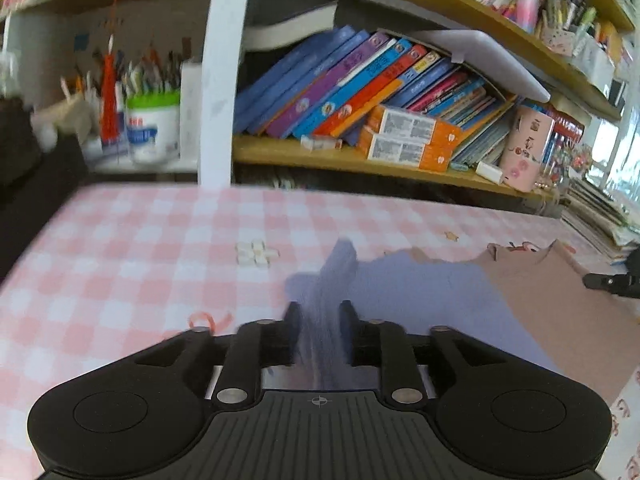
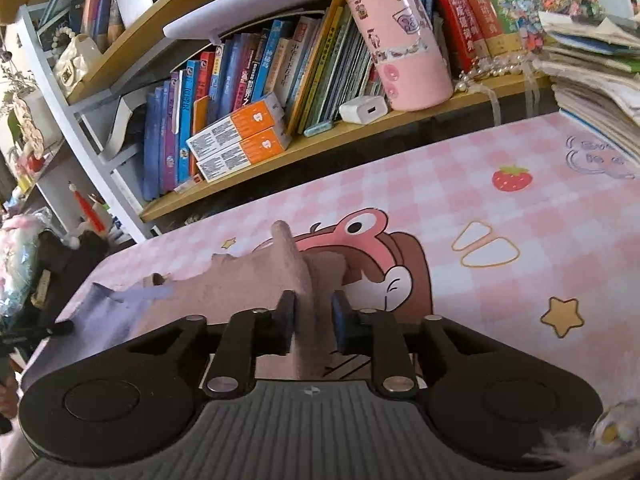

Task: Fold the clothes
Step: 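Lift the hem with both grippers and fold it over toward the collar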

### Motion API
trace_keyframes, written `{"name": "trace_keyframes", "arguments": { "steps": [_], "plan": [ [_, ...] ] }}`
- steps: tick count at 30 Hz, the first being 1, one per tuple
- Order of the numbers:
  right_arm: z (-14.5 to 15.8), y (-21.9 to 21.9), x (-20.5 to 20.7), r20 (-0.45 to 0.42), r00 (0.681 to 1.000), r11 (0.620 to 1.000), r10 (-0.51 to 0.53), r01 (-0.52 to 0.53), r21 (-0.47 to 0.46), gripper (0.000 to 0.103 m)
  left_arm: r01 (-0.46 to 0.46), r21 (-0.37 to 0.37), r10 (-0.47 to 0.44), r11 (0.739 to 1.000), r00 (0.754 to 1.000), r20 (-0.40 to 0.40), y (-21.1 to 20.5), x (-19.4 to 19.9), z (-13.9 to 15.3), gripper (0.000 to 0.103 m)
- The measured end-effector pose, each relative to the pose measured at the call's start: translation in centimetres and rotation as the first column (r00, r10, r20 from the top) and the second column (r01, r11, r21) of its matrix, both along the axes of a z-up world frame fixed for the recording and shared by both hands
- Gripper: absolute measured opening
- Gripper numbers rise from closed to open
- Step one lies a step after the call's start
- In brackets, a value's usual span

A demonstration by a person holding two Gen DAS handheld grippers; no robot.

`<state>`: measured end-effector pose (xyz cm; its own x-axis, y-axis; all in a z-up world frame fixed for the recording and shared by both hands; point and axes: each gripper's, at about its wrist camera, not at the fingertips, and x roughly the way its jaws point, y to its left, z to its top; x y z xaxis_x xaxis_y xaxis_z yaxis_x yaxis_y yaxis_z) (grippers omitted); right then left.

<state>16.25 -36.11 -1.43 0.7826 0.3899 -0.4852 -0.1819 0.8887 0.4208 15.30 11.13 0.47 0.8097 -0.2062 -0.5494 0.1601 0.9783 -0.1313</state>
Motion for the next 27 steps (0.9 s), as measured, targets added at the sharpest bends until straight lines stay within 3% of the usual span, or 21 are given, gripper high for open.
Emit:
{"name": "trace_keyframes", "arguments": {
  "steps": [3,5,6,7,8,9,11,13,16,19,21,22,25,27],
  "plan": [
    [0.1,0.2,-0.1,0.011,1.000,1.000,0.008,-0.008,-0.018,0.020,0.010,0.005,-0.010,1.000,1.000,0.000,-0.2,1.2,0.3,0.047],
    [0.0,0.2,0.0,0.013,1.000,1.000,0.014,-0.013,-0.013,0.012,0.016,-0.003,-0.016,1.000,0.999,-0.032,-0.4,2.2,-0.3,0.046],
    [-0.1,0.1,0.0,0.013,1.000,1.000,0.016,-0.016,-0.009,0.009,0.019,-0.010,-0.019,1.000,0.998,-0.054,-0.6,2.7,-0.7,0.036],
    [-0.1,0.1,0.1,0.014,1.000,1.000,0.019,-0.018,-0.005,0.008,0.012,-0.025,-0.014,1.000,0.996,-0.084,-0.7,3.1,-1.1,0.017],
    [-0.2,0.1,0.1,0.016,1.000,1.000,0.019,-0.019,-0.003,0.008,-0.007,-0.039,0.003,0.999,0.996,-0.093,-0.7,3.3,-1.2,0.005],
    [-0.2,0.0,0.0,0.019,1.000,1.000,0.020,-0.020,-0.001,0.008,-0.019,-0.067,0.015,0.998,0.998,-0.063,-0.5,2.9,-0.9,0.005],
    [-0.3,-0.1,0.0,0.018,1.000,1.000,0.018,-0.018,0.009,0.007,-0.031,-0.151,0.034,0.988,0.999,0.018,0.1,1.8,-0.2,0.005],
    [-0.4,-0.1,0.1,0.010,1.000,1.000,0.016,-0.016,0.010,0.007,-0.053,-0.229,0.055,0.972,0.998,0.004,1.1,2.0,-0.6,0.005],
    [-0.6,-0.1,0.3,0.000,1.000,1.000,0.017,-0.017,0.007,0.007,-0.077,-0.191,0.060,0.979,0.994,-0.092,1.1,3.3,-2.6,0.006],
    [-0.9,-0.2,0.3,-0.002,1.000,1.000,0.019,-0.019,0.022,0.008,-0.086,-0.250,0.065,0.965,0.994,-0.093,1.9,3.2,-2.8,0.007],
    [-1.0,-0.4,0.3,-0.003,1.000,0.999,0.021,-0.021,0.034,0.009,-0.103,-0.236,0.085,0.966,0.993,-0.088,1.9,2.6,-2.5,0.012],
    [-1.0,-0.5,0.3,-0.005,1.000,0.999,0.020,-0.020,0.039,0.013,-0.104,-0.222,0.088,0.969,0.993,-0.080,1.8,2.2,-2.2,0.012],
    [-0.8,-1.0,-0.1,-0.011,1.000,0.998,0.010,-0.009,0.055,0.024,-0.112,-0.277,0.095,0.954,0.993,-0.075,2.5,0.6,-2.2,0.019],
    [-0.6,-1.4,-0.5,-0.010,1.000,0.997,0.008,-0.007,0.078,0.028,-0.117,-0.314,0.100,0.942,0.992,-0.072,2.9,-0.5,-2.2,0.032]
  ]
}}
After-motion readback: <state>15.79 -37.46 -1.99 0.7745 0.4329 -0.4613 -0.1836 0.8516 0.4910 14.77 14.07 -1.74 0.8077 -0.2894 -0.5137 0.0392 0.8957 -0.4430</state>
